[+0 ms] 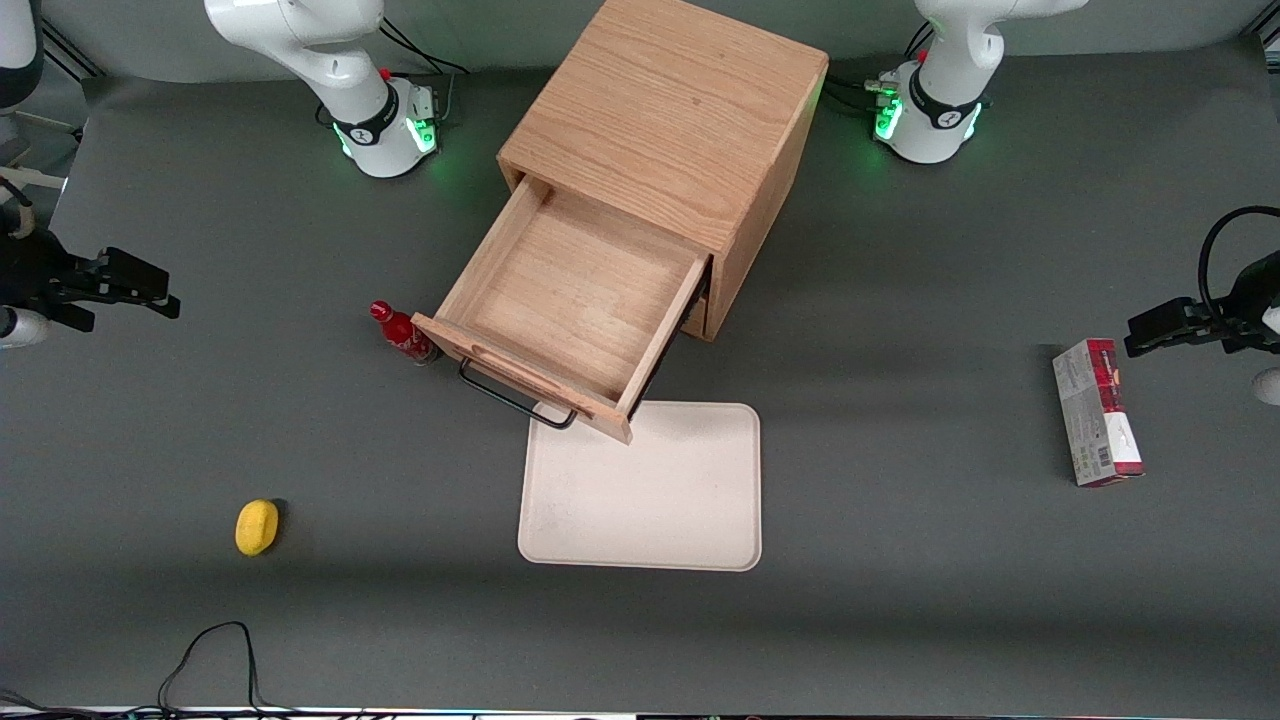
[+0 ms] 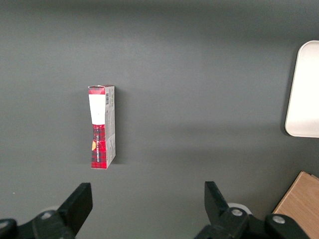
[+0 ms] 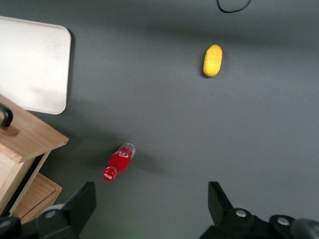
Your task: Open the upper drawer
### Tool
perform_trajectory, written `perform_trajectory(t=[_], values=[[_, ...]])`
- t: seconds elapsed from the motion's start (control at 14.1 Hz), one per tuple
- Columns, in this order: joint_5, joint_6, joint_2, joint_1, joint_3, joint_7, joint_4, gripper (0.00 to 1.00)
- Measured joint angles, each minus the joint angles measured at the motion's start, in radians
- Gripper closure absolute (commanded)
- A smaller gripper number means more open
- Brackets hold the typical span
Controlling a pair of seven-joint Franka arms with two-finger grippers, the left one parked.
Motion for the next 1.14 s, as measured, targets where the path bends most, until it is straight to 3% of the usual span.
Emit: perform_trajectory(t=[1.14], values=[[-0.006, 0.064, 0.0, -0.005, -0.015, 0.034, -0.041, 0.0]])
